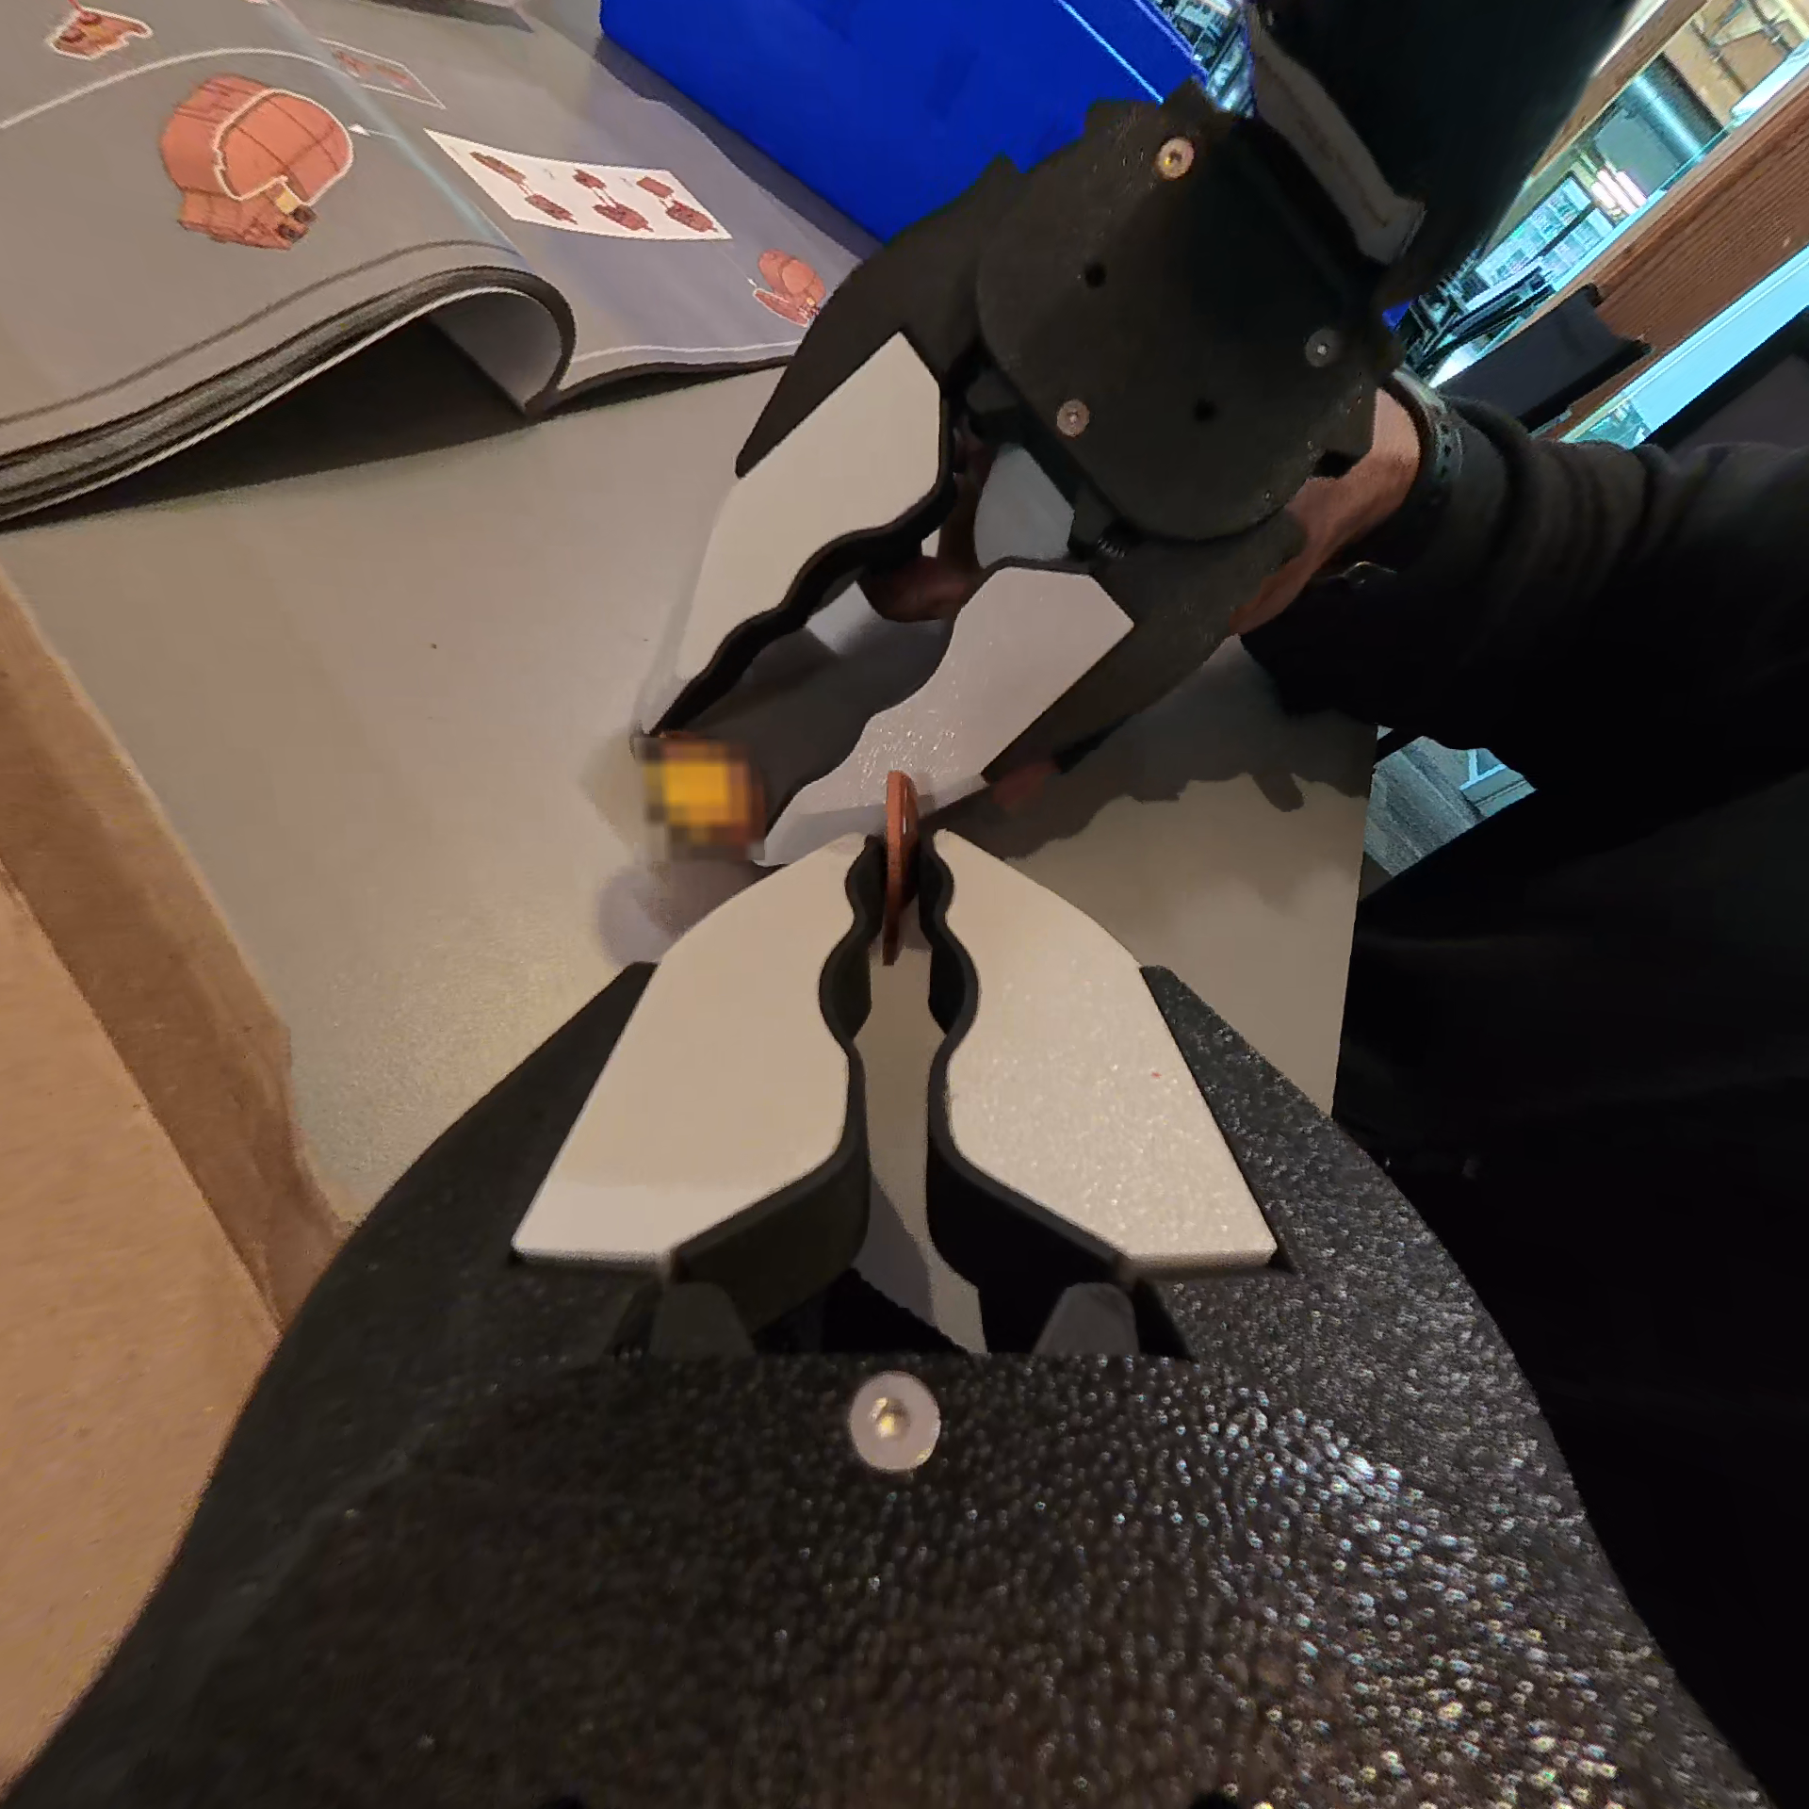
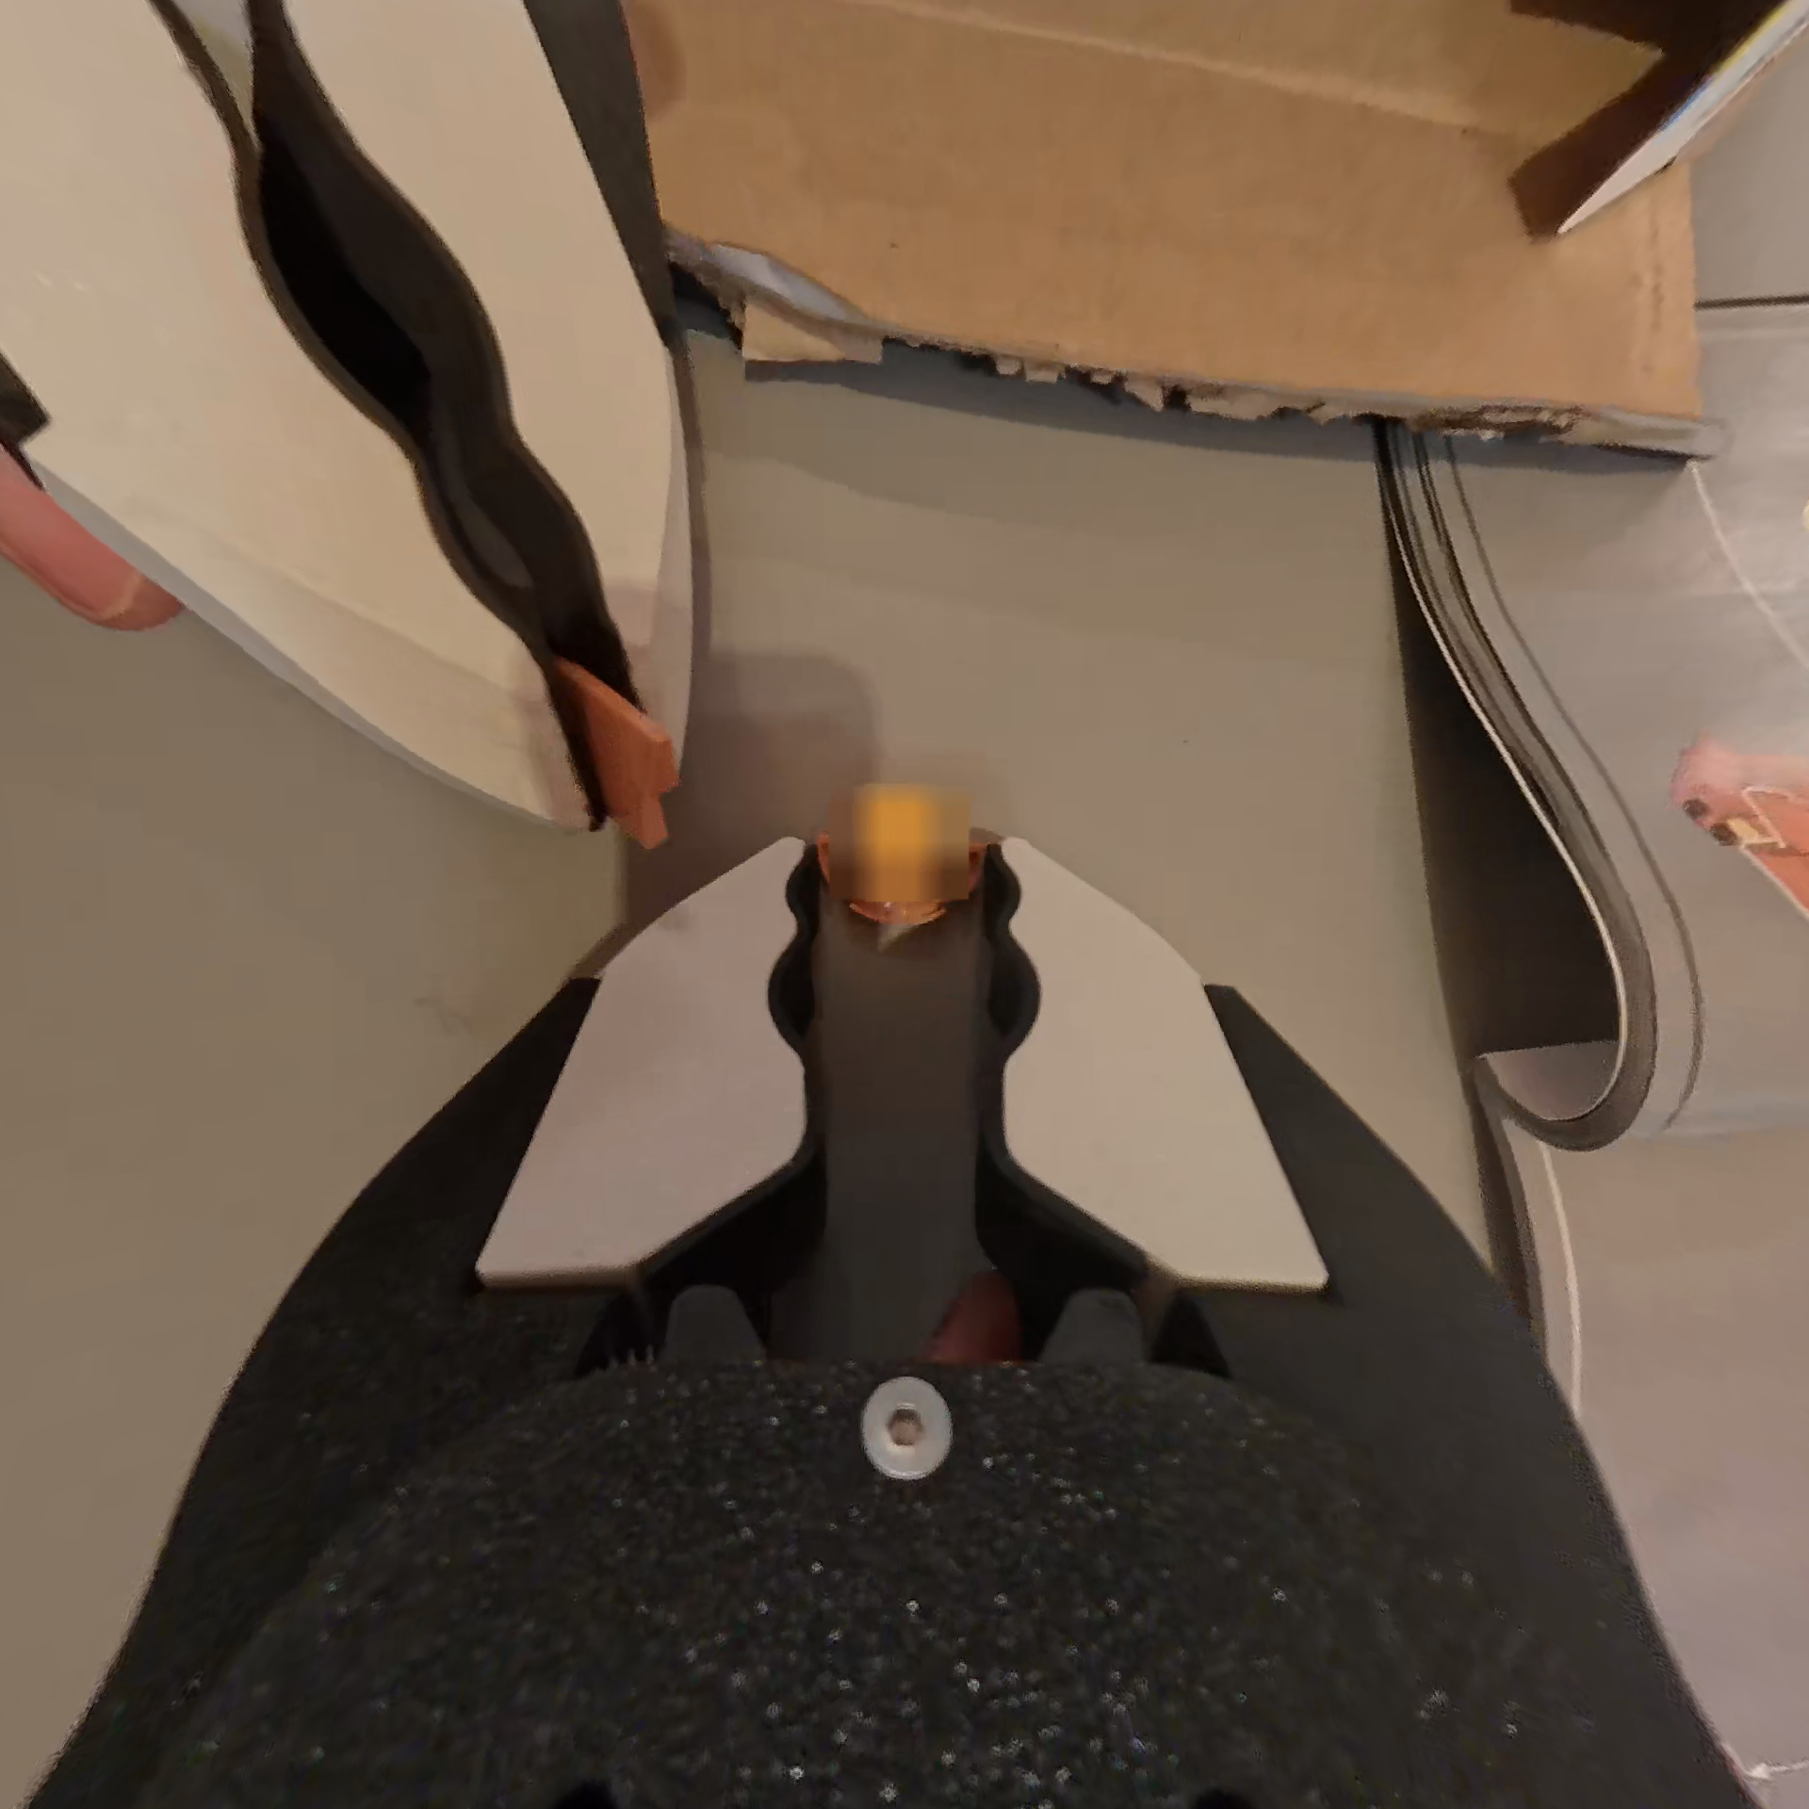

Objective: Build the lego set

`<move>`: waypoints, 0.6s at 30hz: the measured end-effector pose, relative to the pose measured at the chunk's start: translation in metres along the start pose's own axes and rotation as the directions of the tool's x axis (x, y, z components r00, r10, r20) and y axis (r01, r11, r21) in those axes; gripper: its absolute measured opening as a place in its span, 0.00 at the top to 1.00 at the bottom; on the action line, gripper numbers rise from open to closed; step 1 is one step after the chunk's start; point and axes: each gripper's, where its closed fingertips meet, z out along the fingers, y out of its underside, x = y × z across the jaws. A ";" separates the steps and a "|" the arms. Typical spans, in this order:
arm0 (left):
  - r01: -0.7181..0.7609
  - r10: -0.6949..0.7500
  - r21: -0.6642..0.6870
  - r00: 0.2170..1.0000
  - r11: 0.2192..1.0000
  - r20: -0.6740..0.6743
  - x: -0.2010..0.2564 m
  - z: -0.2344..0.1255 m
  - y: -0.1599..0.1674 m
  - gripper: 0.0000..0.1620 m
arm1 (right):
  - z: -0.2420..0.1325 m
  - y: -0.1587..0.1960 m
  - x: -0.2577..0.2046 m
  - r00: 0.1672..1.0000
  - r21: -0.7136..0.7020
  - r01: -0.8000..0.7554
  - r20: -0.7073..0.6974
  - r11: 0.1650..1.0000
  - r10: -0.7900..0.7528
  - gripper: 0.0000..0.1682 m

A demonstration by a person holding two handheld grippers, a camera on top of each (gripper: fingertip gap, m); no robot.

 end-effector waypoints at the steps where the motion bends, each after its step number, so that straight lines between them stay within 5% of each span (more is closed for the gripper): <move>1: 0.002 -0.002 0.003 1.000 1.000 -0.002 0.000 0.000 0.000 0.97 | 0.000 -0.001 0.000 1.000 -0.005 0.013 -0.007 1.000 -0.013 0.81; 6: 0.011 -0.011 0.023 1.000 1.000 0.006 -0.002 -0.002 -0.003 0.97 | -0.011 -0.006 0.015 0.968 0.037 0.167 -0.193 0.985 -0.157 0.81; 11: -0.002 0.002 0.012 1.000 1.000 0.021 -0.002 -0.001 -0.001 0.97 | -0.052 0.012 0.021 0.795 0.036 0.412 -0.504 0.911 -0.339 0.81; 14: -0.016 0.016 -0.008 1.000 1.000 0.025 -0.001 0.001 0.001 0.96 | -0.069 0.035 -0.011 0.790 0.063 0.488 -0.455 0.871 -0.410 0.78; 18: -0.050 0.052 -0.048 0.998 0.998 0.033 0.001 0.005 0.005 0.96 | -0.088 0.047 -0.035 0.929 0.191 0.303 -0.277 0.934 -0.245 0.72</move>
